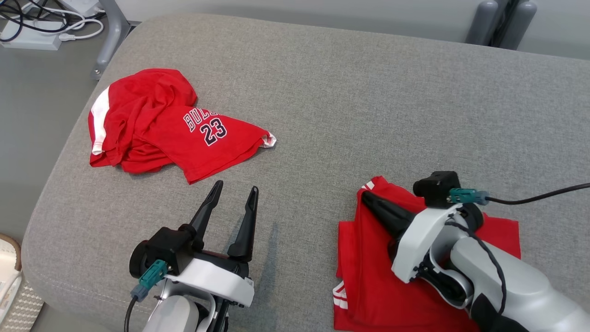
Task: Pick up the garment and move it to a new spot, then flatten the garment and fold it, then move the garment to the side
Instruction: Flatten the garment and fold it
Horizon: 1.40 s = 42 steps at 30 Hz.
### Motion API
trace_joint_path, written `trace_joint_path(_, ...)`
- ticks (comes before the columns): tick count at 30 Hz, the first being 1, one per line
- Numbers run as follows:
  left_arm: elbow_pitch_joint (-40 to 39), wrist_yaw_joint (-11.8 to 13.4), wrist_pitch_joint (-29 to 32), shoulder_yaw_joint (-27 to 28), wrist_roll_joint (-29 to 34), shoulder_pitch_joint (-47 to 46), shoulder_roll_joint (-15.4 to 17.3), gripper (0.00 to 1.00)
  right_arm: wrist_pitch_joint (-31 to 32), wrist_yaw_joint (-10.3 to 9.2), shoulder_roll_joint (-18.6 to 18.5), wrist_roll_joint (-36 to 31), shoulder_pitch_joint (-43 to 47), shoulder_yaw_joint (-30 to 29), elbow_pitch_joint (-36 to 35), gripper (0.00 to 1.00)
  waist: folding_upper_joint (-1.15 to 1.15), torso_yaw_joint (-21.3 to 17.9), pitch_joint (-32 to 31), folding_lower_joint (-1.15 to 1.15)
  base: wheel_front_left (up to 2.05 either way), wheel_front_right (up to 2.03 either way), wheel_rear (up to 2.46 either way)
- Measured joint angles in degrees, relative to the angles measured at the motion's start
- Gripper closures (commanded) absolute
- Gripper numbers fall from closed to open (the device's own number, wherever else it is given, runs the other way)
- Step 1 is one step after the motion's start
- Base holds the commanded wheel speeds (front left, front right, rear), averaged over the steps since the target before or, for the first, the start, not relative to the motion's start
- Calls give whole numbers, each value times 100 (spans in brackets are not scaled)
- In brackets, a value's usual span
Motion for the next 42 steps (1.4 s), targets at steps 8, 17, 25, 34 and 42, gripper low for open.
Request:
trace_joint_path(8, 5, 33, 0, 14, 1, 0, 0, 0, -312, 0, 81, -86, -181, 31, 463, 100, 0, -30, -11, 0, 0, 0, 0)
trace_joint_path(17, 19, 32, 0, 9, 3, 0, 0, 0, 96, 0, 396, -163, -349, 437, 1082, 100, 0, -79, -75, 0, 0, 0, 0)
trace_joint_path(25, 19, 33, 0, 110, 51, 13, 0, 0, 170, 0, 386, -140, -477, 661, 1185, 100, 0, -251, -179, 0, 0, 0, 0)
trace_joint_path(34, 16, 5, 0, 249, 115, 79, -1, 0, 315, 0, 14, 10, -534, 520, 954, 100, 0, -676, -396, 0, 0, 0, 0)
trace_joint_path(42, -43, -21, 0, 477, 242, 202, -1, 0, -414, 0, -443, -21, -112, -354, 672, 100, 0, -1113, -614, 0, 0, 0, 0)
